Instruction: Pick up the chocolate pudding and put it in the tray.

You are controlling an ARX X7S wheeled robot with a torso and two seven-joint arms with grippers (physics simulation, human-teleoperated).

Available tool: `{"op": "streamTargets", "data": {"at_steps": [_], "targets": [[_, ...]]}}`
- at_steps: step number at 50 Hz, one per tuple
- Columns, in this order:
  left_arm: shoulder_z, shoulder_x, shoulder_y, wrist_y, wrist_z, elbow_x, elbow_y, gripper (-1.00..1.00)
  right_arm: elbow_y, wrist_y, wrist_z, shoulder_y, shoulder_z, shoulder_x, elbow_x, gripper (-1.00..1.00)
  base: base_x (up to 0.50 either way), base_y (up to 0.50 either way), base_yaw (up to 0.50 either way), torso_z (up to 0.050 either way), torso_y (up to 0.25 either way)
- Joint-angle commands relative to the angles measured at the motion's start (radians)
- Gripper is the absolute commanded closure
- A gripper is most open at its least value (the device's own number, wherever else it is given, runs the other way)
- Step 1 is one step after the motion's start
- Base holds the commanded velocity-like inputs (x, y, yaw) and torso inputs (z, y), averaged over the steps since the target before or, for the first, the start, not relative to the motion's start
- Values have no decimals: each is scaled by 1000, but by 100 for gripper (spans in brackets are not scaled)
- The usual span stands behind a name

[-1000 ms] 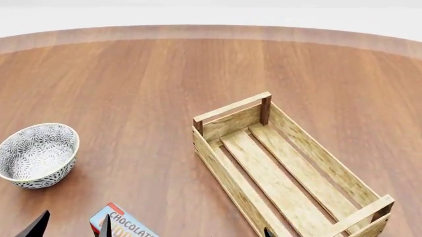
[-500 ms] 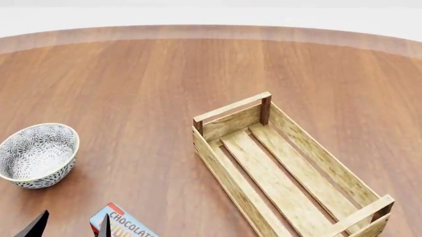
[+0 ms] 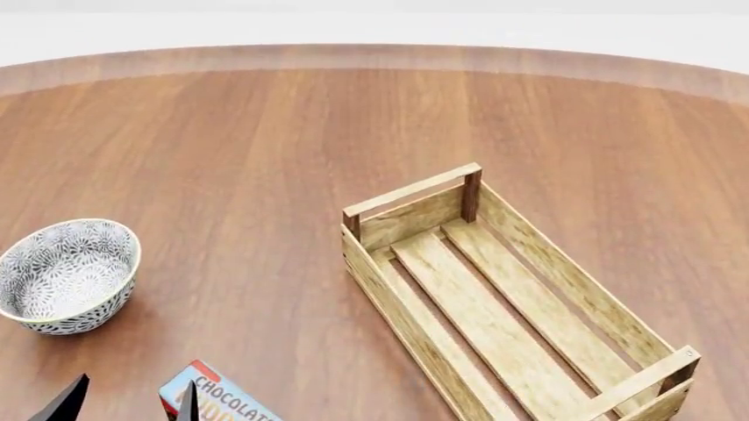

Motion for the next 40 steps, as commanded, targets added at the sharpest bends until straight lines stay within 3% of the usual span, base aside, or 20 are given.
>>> {"op": "streamTargets", "data": {"at_steps": [1,40], "targets": [[9,-6,-2,-4,-8,-4,6,-100,58,16,-8,55,-35,-21,-23,-100,0,0,0,0,0],[43,-24,-1,-2,-31,-7,27,-100,292,64,-30,282,-131,-108,-90,-100,0,0,0,0,0]]}}
